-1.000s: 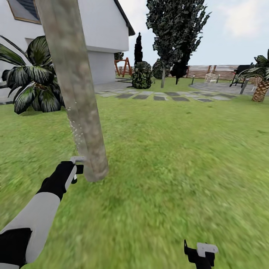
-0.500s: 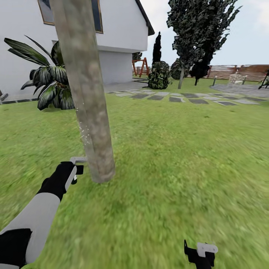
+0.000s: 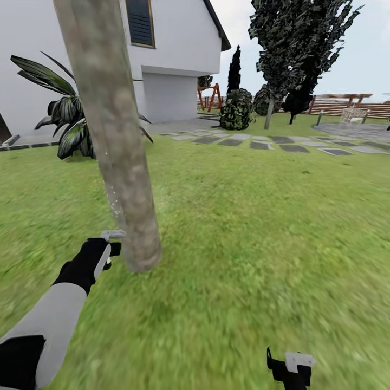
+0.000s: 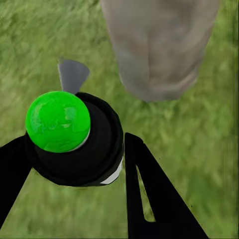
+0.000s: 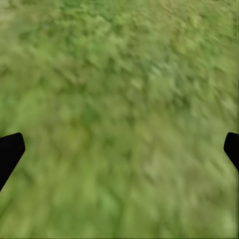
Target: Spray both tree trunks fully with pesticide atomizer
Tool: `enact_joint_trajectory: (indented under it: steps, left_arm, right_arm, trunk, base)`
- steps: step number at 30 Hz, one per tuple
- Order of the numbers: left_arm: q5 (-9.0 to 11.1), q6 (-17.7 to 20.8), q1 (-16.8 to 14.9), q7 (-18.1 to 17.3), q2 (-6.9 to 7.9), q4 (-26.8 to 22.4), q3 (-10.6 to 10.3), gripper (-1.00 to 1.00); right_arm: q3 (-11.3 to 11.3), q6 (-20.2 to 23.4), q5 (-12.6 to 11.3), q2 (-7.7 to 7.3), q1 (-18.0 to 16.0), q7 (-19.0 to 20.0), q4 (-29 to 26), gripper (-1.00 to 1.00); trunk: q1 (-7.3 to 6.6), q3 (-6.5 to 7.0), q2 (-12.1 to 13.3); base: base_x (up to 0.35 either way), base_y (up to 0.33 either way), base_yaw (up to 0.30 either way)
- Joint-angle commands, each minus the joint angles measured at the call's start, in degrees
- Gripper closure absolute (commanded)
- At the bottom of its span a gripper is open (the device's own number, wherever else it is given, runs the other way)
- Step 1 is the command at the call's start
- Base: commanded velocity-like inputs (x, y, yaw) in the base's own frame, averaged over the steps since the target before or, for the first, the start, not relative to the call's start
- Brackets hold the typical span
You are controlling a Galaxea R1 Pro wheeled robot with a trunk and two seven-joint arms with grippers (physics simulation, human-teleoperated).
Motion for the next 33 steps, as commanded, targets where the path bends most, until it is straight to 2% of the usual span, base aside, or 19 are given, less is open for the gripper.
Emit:
enact_joint_trajectory:
  steps: [1, 8, 13, 21, 29, 33]
  left_arm:
    - [0.0, -1.2, 0.0, 0.1, 0.0, 0.2, 0.0, 1.0]
    - [0.0, -2.2, 0.0, 0.2, 0.0, 3.2, 0.0, 1.0]
    - [0.0, -2.6, 0.1, 0.2, 0.0, 4.8, 0.0, 1.0]
    - [0.0, -2.7, 0.1, 0.2, 0.0, 5.1, 0.1, 1.0]
    - [0.1, -2.7, 0.5, 0.2, 0.0, 5.1, 0.1, 1.0]
    - [0.1, -2.7, 0.5, 0.2, 0.0, 5.1, 0.1, 1.0]
  right_arm:
    - [0.0, 0.0, 0.0, 0.0, 0.0, 0.0, 0.0, -1.0]
    - [0.0, 0.0, 0.0, 0.0, 0.0, 0.0, 0.0, -1.0]
    - [0.0, 0.0, 0.0, 0.0, 0.0, 0.0, 0.0, -1.0]
    - [0.0, 0.0, 0.0, 0.0, 0.0, 0.0, 0.0, -1.0]
    - [0.0, 0.0, 0.0, 0.0, 0.0, 0.0, 0.0, -1.0]
    - [0.0, 0.0, 0.0, 0.0, 0.0, 0.0, 0.0, -1.0]
  trunk:
    - [0.0, 0.0, 0.0]
    - [0.0, 0.0, 0.0]
    - [0.0, 0.0, 0.0]
    - [0.0, 0.0, 0.0]
    - [0.0, 0.0, 0.0]
    - [0.0, 0.0, 0.0]
  base:
    - [0.234, -0.2, 0.0]
    - [0.235, -0.199, 0.024]
    - [0.183, -0.223, 0.251]
    - [0.011, -0.273, 0.26]
    - [0.002, -0.275, 0.017]
    - [0.075, -0.275, 0.182]
